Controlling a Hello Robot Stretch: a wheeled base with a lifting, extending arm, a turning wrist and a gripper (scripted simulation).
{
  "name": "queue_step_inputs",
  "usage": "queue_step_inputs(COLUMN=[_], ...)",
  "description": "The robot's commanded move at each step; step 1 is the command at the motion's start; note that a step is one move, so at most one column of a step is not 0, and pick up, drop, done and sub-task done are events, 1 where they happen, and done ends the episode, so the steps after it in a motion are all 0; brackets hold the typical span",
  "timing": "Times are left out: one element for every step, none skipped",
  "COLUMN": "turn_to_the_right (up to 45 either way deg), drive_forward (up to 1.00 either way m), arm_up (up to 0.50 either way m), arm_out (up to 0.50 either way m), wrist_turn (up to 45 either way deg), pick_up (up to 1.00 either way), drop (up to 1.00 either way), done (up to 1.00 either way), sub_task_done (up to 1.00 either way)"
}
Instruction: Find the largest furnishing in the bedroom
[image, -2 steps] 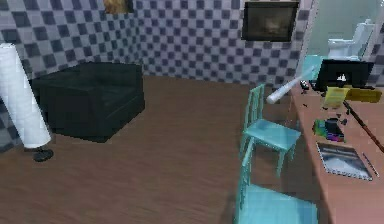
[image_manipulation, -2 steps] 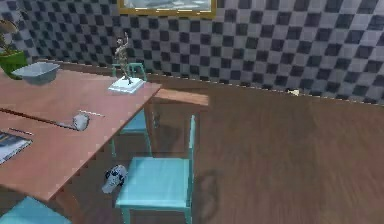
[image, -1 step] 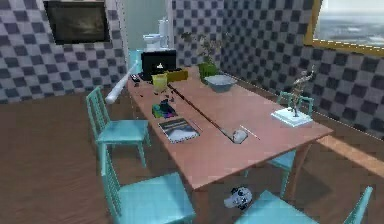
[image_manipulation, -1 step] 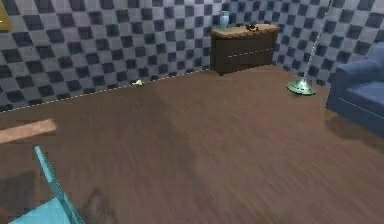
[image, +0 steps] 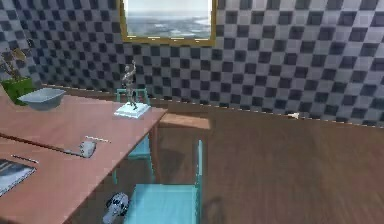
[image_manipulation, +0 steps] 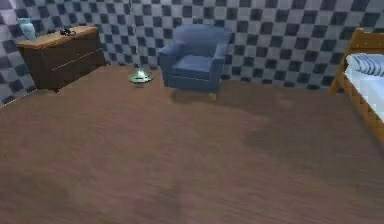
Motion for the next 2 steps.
queue_step_inputs(turn_to_the_right=[45.0,21.0], drive_forward=[0.00,0.00], arm_up=[0.00,0.00], arm_out=[0.00,0.00], wrist_turn=[0.0,0.0], pick_up=[0.00,0.00], drop=[0.00,0.00], done=[0.00,0.00], sub_task_done=[0.00,0.00])
